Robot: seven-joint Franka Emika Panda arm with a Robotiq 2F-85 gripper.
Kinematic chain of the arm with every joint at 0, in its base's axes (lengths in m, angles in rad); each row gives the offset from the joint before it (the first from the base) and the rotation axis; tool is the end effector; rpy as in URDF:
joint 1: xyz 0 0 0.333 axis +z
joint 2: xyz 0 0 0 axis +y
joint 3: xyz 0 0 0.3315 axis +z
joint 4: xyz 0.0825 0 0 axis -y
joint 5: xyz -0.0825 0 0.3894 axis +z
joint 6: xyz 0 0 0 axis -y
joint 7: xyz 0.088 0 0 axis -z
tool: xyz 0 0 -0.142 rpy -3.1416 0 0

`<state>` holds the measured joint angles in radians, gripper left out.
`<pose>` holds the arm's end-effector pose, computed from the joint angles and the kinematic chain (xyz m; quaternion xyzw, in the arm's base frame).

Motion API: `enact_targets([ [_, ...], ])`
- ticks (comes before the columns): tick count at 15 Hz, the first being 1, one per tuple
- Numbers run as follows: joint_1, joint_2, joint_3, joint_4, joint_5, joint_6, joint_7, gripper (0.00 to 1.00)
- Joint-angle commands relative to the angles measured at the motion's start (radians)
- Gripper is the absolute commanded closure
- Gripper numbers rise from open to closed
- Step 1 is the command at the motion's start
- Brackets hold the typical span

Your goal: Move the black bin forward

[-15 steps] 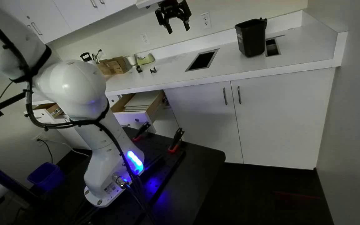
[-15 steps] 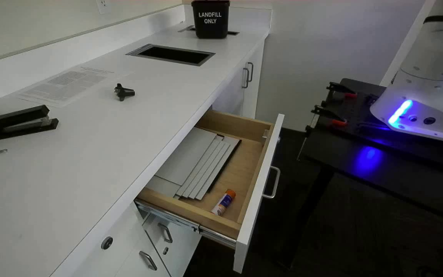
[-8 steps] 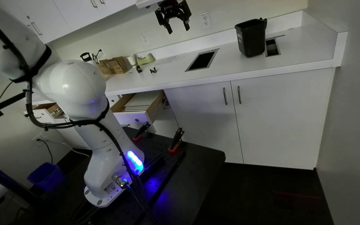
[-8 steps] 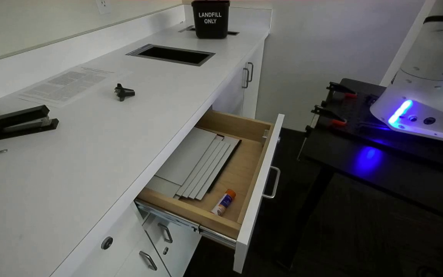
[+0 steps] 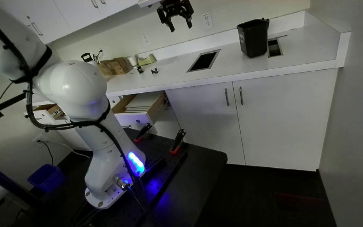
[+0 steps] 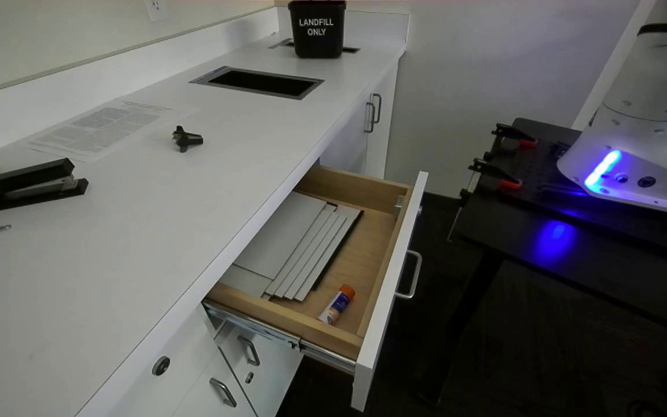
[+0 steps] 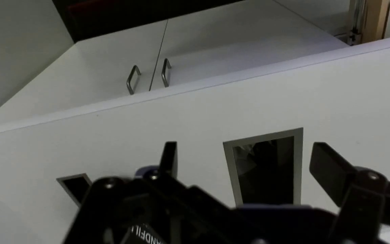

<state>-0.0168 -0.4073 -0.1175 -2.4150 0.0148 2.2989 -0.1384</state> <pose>0.4533 -0.0625 0.4680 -0.9892 0.0007 -0.1463 0.0100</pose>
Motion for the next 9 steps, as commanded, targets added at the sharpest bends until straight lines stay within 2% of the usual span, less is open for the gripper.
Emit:
enact_targets([
  [1, 0.000, 0.087, -0.022, 0.109, 0.005, 0.083, -0.092, 0.00],
  [4, 0.000, 0.199, -0.064, 0.250, 0.005, 0.040, -0.222, 0.00],
  [6, 0.015, 0.285, -0.111, 0.359, 0.069, -0.059, -0.407, 0.00],
  [8, 0.000, 0.342, -0.120, 0.443, 0.130, -0.148, -0.550, 0.00],
  [9, -0.023, 0.267, -0.087, 0.329, 0.091, -0.056, -0.446, 0.00],
])
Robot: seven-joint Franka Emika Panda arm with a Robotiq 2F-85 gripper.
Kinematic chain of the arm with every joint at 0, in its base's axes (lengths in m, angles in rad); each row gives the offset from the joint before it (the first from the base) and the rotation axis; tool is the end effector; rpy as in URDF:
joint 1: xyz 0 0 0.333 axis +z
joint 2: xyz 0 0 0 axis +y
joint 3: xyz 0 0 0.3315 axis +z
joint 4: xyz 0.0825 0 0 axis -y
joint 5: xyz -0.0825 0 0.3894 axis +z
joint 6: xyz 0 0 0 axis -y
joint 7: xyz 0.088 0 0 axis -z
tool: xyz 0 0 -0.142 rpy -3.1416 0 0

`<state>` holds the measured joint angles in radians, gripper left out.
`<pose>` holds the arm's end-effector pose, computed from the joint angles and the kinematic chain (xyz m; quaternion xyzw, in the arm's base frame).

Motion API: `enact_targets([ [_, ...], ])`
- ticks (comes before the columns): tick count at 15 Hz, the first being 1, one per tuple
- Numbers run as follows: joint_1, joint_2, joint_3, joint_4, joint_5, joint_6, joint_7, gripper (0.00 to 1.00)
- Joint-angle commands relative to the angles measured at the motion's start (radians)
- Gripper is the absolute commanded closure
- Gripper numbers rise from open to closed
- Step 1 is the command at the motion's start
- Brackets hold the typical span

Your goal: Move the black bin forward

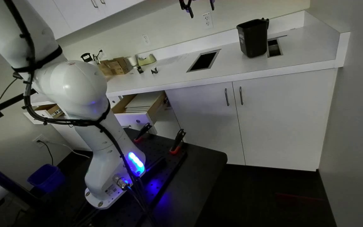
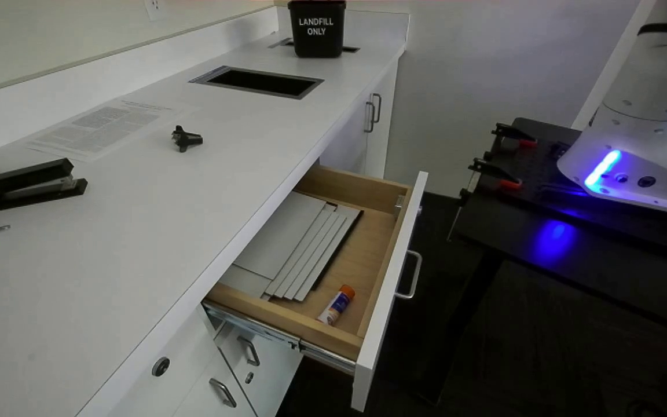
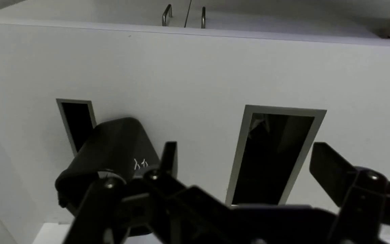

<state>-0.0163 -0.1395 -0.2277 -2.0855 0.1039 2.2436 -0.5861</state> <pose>0.5386 -0.1321 0.4953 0.9773 0.1411 0.1578 0.0034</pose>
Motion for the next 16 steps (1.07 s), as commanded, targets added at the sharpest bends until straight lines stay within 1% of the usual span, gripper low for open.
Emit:
enact_targets([
  [1, -0.030, 0.032, 0.020, 0.040, 0.022, -0.032, -0.049, 0.00],
  [3, -0.034, 0.067, 0.022, 0.082, 0.030, -0.053, -0.079, 0.00],
  [6, -0.033, 0.073, 0.025, 0.090, 0.030, -0.056, -0.079, 0.00],
  [8, -0.043, 0.152, 0.023, 0.164, 0.011, -0.073, -0.056, 0.00],
  [9, -0.052, 0.200, 0.023, 0.214, 0.015, -0.100, -0.079, 0.00],
  [10, -0.060, 0.239, 0.027, 0.251, 0.031, -0.092, -0.120, 0.00],
  [13, -0.098, 0.394, 0.049, 0.414, 0.025, -0.096, -0.147, 0.00],
  [14, -0.073, 0.443, 0.020, 0.463, 0.016, -0.084, -0.158, 0.00],
  [15, -0.123, 0.495, 0.067, 0.518, 0.007, -0.056, -0.151, 0.00],
  [16, -0.138, 0.544, 0.078, 0.573, 0.015, -0.043, -0.154, 0.00],
])
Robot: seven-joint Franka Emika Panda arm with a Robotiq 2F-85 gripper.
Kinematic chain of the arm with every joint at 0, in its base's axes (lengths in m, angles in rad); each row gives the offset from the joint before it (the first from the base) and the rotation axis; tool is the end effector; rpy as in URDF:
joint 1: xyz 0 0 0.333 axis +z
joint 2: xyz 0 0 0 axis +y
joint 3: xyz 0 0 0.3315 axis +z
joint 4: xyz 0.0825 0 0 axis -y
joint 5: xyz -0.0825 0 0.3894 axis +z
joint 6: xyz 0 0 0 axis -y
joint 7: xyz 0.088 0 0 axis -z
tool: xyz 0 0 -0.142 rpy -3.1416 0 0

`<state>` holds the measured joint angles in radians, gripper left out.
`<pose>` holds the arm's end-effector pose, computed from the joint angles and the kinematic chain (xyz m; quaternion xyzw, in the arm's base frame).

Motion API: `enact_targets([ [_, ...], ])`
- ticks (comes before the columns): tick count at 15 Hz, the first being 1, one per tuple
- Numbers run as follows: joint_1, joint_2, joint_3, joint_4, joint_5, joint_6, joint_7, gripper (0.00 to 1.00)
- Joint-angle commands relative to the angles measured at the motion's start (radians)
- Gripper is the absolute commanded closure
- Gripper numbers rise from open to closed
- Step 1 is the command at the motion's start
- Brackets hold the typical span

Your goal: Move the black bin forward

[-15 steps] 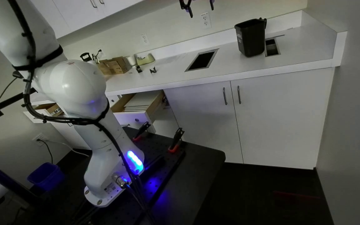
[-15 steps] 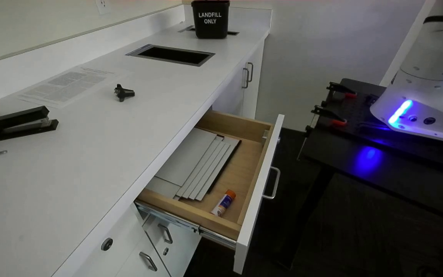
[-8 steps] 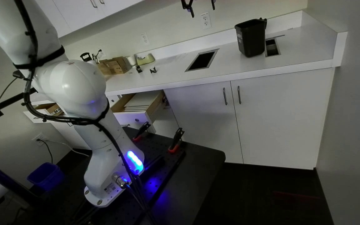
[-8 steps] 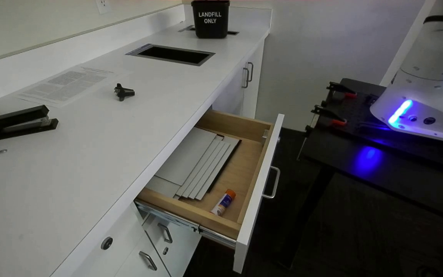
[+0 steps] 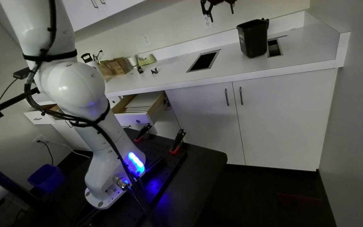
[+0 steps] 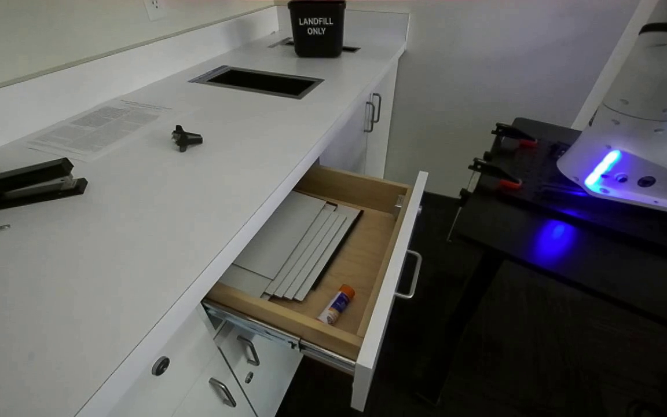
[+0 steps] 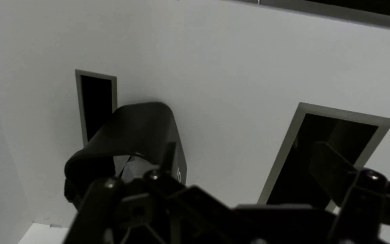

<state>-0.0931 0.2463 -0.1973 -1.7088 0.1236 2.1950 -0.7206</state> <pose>0.6484 -0.1756 0.4509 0.9740 0.1883 0.1219 0.0323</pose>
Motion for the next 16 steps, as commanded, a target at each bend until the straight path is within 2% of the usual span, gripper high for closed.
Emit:
enact_targets([
  [1, -0.077, 0.207, 0.064, 0.254, -0.008, 0.013, -0.008, 0.00],
  [6, -0.106, 0.397, 0.099, 0.480, -0.093, -0.025, 0.063, 0.00],
  [7, -0.124, 0.327, 0.122, 0.369, -0.076, 0.019, 0.032, 0.00],
  [12, -0.129, 0.399, 0.129, 0.454, -0.092, 0.029, 0.043, 0.00],
  [16, -0.164, 0.445, 0.195, 0.488, -0.056, 0.069, -0.009, 0.00],
])
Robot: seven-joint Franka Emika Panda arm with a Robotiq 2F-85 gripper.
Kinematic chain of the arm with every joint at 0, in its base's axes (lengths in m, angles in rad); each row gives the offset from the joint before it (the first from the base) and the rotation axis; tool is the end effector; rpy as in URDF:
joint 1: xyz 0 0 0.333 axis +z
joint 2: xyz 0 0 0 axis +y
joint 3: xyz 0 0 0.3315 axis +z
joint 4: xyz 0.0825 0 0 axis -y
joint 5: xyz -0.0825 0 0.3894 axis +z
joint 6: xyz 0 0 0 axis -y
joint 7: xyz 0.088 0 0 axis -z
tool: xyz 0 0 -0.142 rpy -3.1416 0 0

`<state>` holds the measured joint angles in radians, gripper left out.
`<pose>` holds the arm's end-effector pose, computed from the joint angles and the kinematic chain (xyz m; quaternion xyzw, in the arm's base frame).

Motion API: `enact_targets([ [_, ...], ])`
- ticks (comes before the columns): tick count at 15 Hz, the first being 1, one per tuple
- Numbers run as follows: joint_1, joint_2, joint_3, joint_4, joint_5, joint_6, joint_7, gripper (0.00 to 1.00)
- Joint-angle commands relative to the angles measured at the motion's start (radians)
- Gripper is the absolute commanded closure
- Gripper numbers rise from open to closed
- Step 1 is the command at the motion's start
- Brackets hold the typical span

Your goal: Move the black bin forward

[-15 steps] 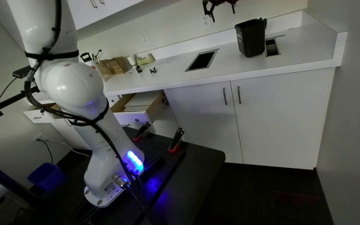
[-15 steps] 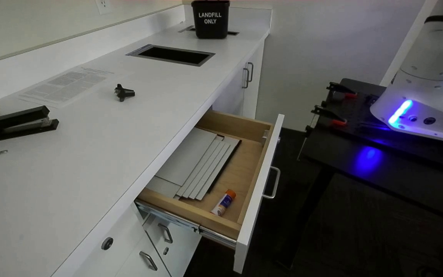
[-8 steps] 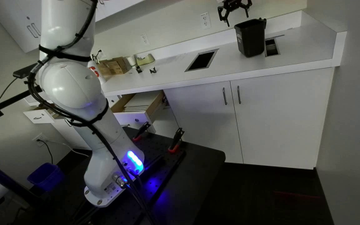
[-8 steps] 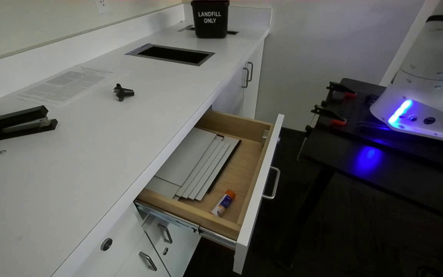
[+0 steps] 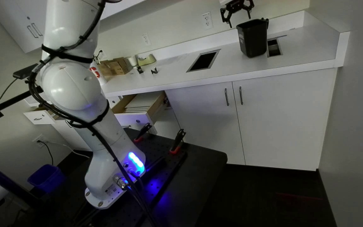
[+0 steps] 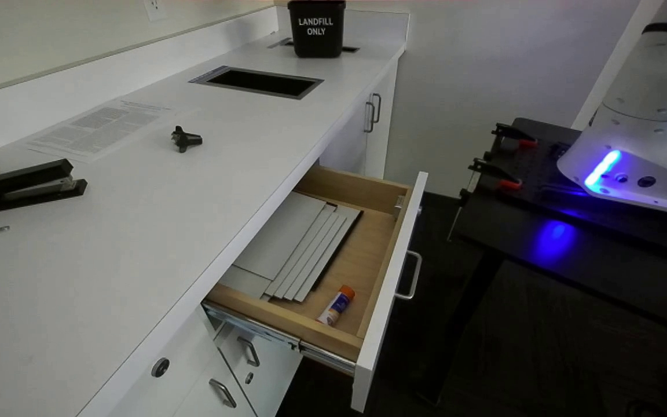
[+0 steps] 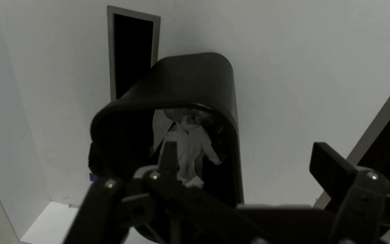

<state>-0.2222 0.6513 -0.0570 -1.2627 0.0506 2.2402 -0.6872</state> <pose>0.7630 -0.2042 0.3875 0.9669 0.1963 0.1470 0.0703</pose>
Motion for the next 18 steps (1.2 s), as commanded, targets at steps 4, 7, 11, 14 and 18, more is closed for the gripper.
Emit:
enact_targets([
  [4, -0.042, 0.093, 0.085, 0.076, 0.011, 0.040, -0.045, 0.00],
  [7, -0.034, 0.133, 0.089, 0.110, -0.006, 0.035, -0.038, 0.00],
  [11, -0.031, 0.168, 0.091, 0.151, -0.014, 0.023, -0.033, 0.25],
  [14, -0.032, 0.185, 0.091, 0.177, -0.015, 0.019, -0.031, 0.43],
  [18, -0.034, 0.197, 0.094, 0.204, -0.011, 0.012, -0.031, 0.75],
])
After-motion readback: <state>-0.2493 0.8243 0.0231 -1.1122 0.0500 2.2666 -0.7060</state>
